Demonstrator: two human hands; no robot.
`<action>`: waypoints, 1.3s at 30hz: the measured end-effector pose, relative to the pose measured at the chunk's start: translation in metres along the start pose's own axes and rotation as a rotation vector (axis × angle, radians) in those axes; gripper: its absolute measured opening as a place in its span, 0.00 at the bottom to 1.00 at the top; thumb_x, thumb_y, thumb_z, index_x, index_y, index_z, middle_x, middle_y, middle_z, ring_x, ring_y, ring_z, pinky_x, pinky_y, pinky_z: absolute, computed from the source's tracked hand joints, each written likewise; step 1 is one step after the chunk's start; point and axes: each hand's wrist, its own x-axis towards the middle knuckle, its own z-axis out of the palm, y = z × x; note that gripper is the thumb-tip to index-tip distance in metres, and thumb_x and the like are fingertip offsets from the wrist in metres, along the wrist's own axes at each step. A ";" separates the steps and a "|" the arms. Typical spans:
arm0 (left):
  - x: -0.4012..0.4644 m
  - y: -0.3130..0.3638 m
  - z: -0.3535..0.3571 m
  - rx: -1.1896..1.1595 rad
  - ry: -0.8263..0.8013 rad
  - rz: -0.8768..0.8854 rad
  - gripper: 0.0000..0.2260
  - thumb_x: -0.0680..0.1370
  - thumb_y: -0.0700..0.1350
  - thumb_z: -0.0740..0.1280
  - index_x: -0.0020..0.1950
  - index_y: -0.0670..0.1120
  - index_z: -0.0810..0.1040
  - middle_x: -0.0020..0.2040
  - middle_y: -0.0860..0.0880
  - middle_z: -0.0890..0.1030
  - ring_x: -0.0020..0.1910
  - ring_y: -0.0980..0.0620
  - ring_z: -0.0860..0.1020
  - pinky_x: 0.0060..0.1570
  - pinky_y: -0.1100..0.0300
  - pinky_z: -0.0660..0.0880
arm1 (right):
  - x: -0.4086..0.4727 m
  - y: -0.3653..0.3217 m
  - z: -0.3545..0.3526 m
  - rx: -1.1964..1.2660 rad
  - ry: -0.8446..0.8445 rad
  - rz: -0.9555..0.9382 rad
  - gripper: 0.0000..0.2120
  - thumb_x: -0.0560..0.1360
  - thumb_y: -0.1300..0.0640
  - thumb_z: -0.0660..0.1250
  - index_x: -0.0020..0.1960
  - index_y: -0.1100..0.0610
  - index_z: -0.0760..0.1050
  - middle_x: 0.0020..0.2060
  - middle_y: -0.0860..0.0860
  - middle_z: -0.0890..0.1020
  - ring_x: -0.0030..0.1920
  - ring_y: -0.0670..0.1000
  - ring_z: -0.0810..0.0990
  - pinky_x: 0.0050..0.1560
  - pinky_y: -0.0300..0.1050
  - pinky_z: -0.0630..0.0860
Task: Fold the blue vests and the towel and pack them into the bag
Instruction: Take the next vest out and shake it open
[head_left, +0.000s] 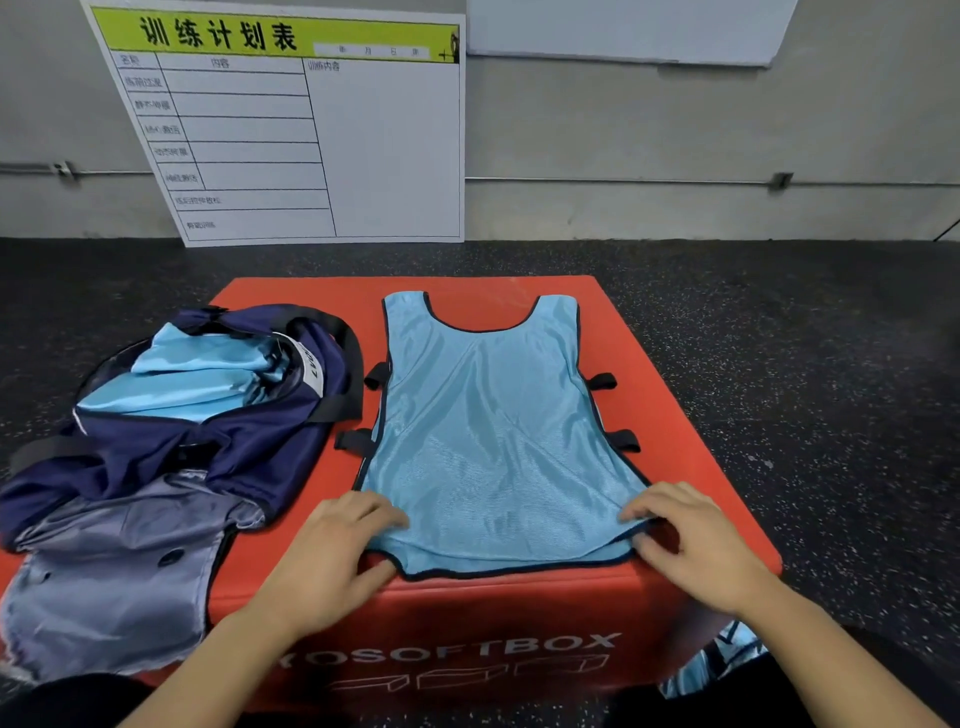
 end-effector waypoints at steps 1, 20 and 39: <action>0.001 0.000 0.000 -0.001 -0.011 0.013 0.13 0.73 0.56 0.69 0.57 0.59 0.78 0.55 0.63 0.76 0.57 0.62 0.74 0.56 0.64 0.65 | -0.001 0.000 0.002 0.037 -0.073 -0.016 0.15 0.70 0.43 0.70 0.57 0.37 0.78 0.55 0.35 0.77 0.58 0.41 0.74 0.61 0.45 0.71; 0.016 0.000 0.001 -0.311 -0.024 -0.142 0.17 0.80 0.63 0.61 0.42 0.54 0.80 0.41 0.58 0.81 0.47 0.59 0.77 0.52 0.60 0.72 | 0.015 -0.011 -0.007 0.432 -0.030 0.208 0.06 0.82 0.57 0.66 0.49 0.48 0.79 0.38 0.54 0.82 0.40 0.44 0.78 0.47 0.46 0.72; 0.016 0.000 0.002 -0.300 0.148 -0.236 0.05 0.81 0.48 0.66 0.55 0.56 0.79 0.43 0.57 0.81 0.44 0.59 0.79 0.46 0.66 0.73 | 0.004 -0.015 -0.006 0.136 0.145 0.121 0.19 0.76 0.66 0.69 0.48 0.43 0.68 0.40 0.44 0.80 0.38 0.46 0.79 0.44 0.41 0.73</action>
